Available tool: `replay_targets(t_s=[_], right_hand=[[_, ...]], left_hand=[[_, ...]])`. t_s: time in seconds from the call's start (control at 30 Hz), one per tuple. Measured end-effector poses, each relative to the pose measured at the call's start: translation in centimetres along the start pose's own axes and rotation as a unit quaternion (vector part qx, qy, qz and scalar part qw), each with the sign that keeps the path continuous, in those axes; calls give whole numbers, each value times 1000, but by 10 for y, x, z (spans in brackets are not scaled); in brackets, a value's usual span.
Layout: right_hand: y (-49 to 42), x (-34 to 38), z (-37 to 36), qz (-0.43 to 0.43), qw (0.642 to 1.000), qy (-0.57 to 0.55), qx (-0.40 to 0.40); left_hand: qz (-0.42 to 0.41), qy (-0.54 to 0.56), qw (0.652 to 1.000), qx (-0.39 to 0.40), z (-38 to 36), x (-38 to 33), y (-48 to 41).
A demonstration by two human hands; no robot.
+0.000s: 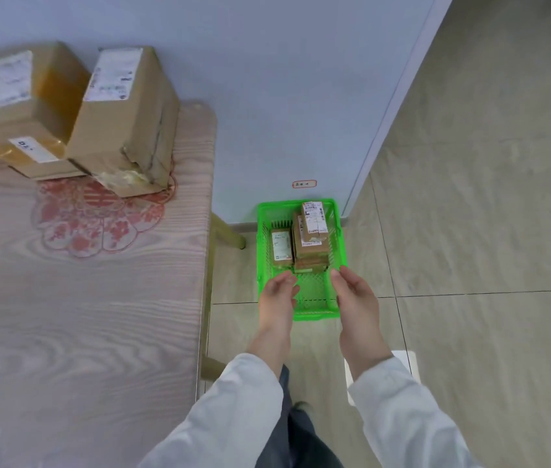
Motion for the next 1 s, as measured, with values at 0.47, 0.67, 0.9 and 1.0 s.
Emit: replay_targets(t_s=[0.47, 0.67, 0.9, 1.0], right_hand=[[86, 9, -19, 37, 999, -17, 30], [121, 20, -72, 53, 997, -13, 58], [169, 20, -179, 71, 992, -42, 90], [186, 6, -233, 75, 992, -22, 104]], left_hand=[[-92, 77, 993, 14, 49, -33, 71], [-132, 105, 985, 14, 97, -81, 76], [-157, 98, 983, 12, 200, -141, 68], [-168, 95, 981, 0, 258, -166, 59]])
Point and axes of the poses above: each hand's wrist, its own y-axis away from the middle knuckle, its own z-axis out of the back of the hand, x = y × z, the point moved 4 cm from there along -y, towards the middle knuckle, and after that the axes turned 4 degrees about y, right-handed, at the moved point
